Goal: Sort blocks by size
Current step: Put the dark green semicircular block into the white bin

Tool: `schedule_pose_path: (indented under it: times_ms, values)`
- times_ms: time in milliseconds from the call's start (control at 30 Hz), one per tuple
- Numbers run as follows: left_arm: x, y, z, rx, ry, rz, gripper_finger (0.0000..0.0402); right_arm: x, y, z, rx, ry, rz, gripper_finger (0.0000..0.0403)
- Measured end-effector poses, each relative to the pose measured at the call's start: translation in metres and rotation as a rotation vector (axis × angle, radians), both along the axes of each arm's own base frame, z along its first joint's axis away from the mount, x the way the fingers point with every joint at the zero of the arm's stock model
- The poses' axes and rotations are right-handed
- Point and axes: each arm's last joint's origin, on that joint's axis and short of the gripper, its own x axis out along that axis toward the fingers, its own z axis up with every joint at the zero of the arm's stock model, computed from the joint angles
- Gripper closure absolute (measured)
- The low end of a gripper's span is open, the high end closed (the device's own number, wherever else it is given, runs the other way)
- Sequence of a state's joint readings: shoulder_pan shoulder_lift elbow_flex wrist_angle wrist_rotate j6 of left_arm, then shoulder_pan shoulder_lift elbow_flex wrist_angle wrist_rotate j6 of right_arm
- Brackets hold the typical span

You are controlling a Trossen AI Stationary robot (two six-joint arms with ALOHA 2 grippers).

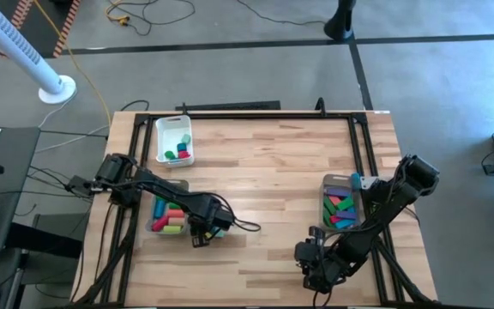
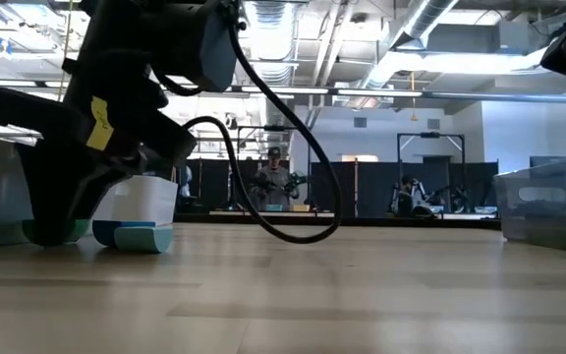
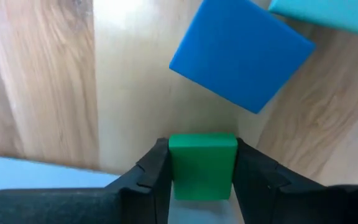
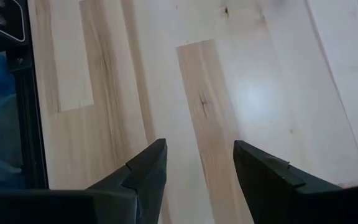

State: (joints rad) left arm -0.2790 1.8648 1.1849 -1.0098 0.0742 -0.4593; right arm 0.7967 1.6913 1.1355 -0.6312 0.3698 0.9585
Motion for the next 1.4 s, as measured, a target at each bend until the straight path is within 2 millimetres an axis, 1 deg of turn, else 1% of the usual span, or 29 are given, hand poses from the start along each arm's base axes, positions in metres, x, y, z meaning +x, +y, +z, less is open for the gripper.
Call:
schedule_pose_path:
  times_ms: [67,167,333,467,600,667,767,867,933,1067,1133,1233,1333,1400]
  values:
    - [0.002,0.000,0.006,0.001,0.009,-0.017,0.0276,0.000,0.000,0.000,-0.001,0.001,0.000,0.0191]
    - [0.008,0.002,0.020,0.012,-0.001,-0.043,0.0276,0.000,0.000,0.000,-0.001,0.001,0.000,0.0191]
    - [0.021,0.016,0.053,0.118,-0.021,-0.094,0.0276,0.000,0.000,0.000,-0.004,0.005,-0.001,0.0191]
    - [0.031,0.039,0.081,0.205,-0.034,-0.100,0.0276,-0.001,0.000,0.000,-0.002,0.007,-0.007,0.0191]
    - [0.029,0.074,0.105,0.283,-0.048,-0.076,0.0276,-0.002,0.000,0.000,0.009,0.006,-0.029,0.0191]
    - [0.022,0.097,0.117,0.314,-0.060,-0.033,0.0276,-0.003,0.001,0.000,0.004,-0.010,-0.050,0.0191]
    - [0.006,0.138,0.137,0.339,-0.095,0.081,0.0276,-0.006,0.004,0.000,0.007,-0.030,-0.081,0.0191]
    - [-0.016,0.178,0.156,0.359,-0.144,0.210,0.0276,-0.008,0.006,0.000,0.008,-0.054,-0.113,0.0191]
    - [-0.033,0.204,0.167,0.378,-0.173,0.307,0.0276,-0.009,0.007,0.001,0.008,-0.068,-0.130,0.0191]
    - [-0.068,0.250,0.177,0.413,-0.180,0.475,0.0276,-0.010,0.007,0.001,0.009,-0.085,-0.161,0.0191]
    - [-0.082,0.268,0.178,0.403,-0.169,0.529,0.0276,-0.010,0.007,0.001,0.009,-0.087,-0.164,0.0191]
    - [-0.098,0.288,0.177,0.381,-0.163,0.582,0.0276,-0.009,0.006,0.001,0.006,-0.086,-0.168,0.0191]
    - [-0.107,0.303,0.173,0.378,-0.150,0.616,0.0274,-0.008,0.004,0.001,0.001,-0.083,-0.176,0.0191]
    - [-0.110,0.310,0.169,0.375,-0.141,0.635,0.0260,-0.006,0.003,0.001,-0.004,-0.081,-0.177,0.0191]
